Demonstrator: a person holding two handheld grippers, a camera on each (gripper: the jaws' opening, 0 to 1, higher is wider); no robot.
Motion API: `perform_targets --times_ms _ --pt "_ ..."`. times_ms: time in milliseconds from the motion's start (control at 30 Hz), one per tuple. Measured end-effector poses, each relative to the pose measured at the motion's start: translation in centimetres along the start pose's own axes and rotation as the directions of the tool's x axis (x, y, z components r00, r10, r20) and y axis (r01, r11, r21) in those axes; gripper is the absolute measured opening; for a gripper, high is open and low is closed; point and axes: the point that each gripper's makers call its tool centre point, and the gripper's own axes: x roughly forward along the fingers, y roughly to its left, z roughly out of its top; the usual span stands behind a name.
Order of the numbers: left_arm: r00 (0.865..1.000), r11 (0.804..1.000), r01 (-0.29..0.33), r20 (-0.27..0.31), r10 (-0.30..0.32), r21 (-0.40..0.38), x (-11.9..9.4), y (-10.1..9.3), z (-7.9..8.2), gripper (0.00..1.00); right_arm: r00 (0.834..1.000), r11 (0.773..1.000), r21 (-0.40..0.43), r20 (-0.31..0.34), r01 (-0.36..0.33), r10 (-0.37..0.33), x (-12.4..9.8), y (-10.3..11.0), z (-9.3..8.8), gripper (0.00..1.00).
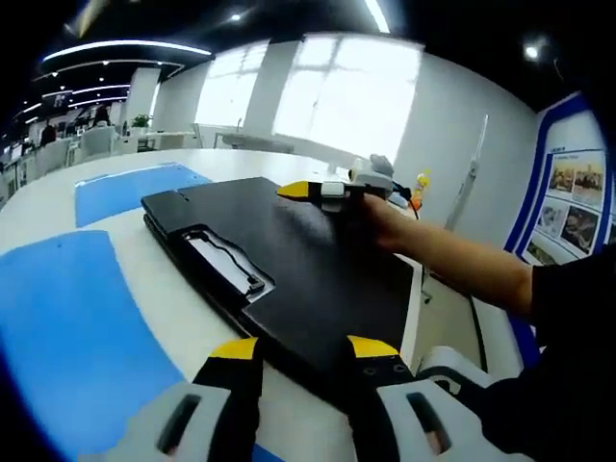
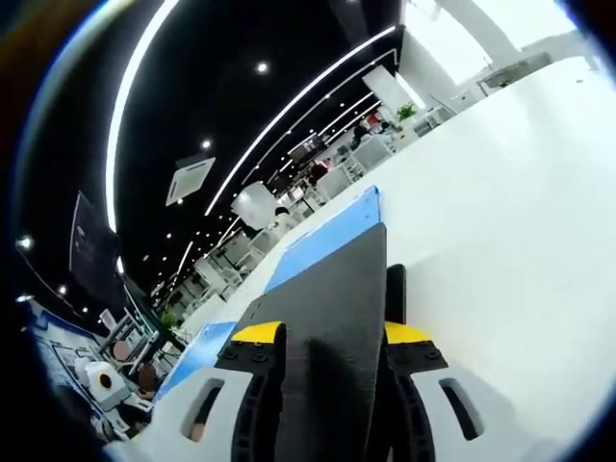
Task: Organize the scattered folders on the table and sort them into different groups
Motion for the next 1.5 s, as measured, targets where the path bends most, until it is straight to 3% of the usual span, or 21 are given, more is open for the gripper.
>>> perform_targets --times_ms 200,367,667,900,1133,1300,1400,1500 --pt "1.0 1.0 0.0 0.003 0.0 0.008 0.1 -0.5 -0.1 0.36 1.0 1.0 0.02 0.01 -0.002 0.002 -0.4 -0.1 -0.1 0.42" --pt "1.0 1.0 -0.005 -0.001 0.005 0.01 0.0 -0.4 -0.2 0.36 1.0 0.999 -0.049 0.011 0.008 -0.008 -0.2 0.5 -0.3 0.46" --pt "1.0 1.0 0.006 -0.002 -0.006 0.002 -0.2 -0.5 -0.4 0.36 0.999 0.999 -0.042 0.032 0.017 -0.016 -0.5 0.2 -0.1 0.49" --pt "1.0 1.0 0.01 0.0 -0.01 0.0 -0.2 -0.5 -0.4 0.36 0.998 0.994 -0.1 0.05 0.051 -0.046 -0.7 0.4 -0.3 0.53" --pt "1.0 1.0 0.01 0.004 -0.01 -0.001 -0.2 -0.4 -0.4 0.36 0.997 0.999 -0.031 0.079 0.017 -0.015 -1.2 0.6 0.1 0.51" --pt "1.0 1.0 0.009 0.003 -0.009 0.005 -0.2 -0.3 -0.3 0.36 0.997 1.0 -0.025 0.079 0.016 -0.014 -1.2 0.7 -0.1 0.52" --pt "1.0 0.999 -0.004 0.01 0.004 0.032 -0.3 -0.1 0.0 0.37 0.995 0.999 -0.039 0.102 0.014 -0.01 -1.3 1.0 0.2 0.62" --pt "0.999 0.996 -0.051 0.023 0.05 0.068 -0.4 0.7 0.2 0.48 0.993 0.998 -0.058 0.118 0.024 -0.017 -1.4 1.0 0.4 0.69"
